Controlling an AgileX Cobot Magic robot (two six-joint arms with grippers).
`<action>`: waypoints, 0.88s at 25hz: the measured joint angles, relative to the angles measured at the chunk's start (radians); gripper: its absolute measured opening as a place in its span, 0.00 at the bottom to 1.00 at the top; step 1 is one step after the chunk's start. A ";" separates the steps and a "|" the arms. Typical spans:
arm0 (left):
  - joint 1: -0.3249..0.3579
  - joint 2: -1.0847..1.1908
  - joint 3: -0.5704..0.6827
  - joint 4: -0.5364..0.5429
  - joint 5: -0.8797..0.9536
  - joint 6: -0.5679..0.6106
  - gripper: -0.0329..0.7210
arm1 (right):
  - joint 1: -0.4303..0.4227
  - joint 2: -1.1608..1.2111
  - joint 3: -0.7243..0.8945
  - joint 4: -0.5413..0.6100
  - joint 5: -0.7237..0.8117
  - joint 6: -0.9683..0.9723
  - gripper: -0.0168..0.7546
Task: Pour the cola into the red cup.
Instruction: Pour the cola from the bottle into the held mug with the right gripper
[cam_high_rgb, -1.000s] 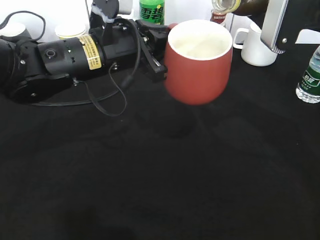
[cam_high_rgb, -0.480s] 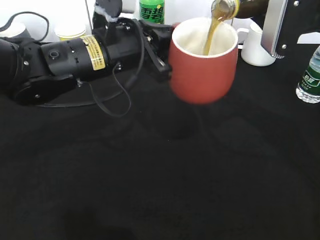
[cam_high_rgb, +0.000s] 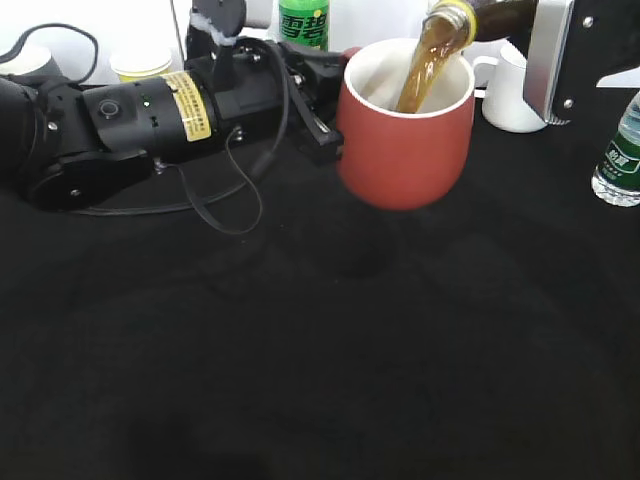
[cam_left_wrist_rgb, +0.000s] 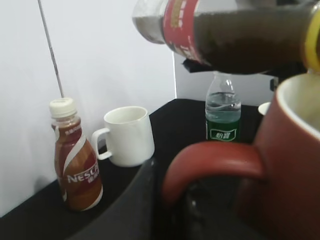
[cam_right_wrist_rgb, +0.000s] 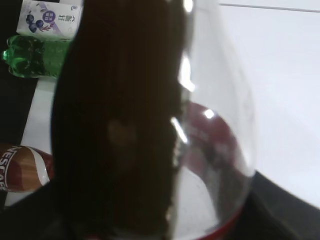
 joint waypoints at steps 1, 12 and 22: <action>0.000 0.000 0.000 0.000 0.016 0.000 0.14 | 0.000 0.000 0.000 0.000 0.000 -0.003 0.64; 0.000 0.000 0.000 0.007 0.038 0.001 0.14 | 0.000 0.000 0.000 0.000 0.000 -0.008 0.64; 0.000 0.000 0.000 0.060 0.043 -0.015 0.14 | 0.000 0.000 0.000 0.001 -0.001 -0.010 0.64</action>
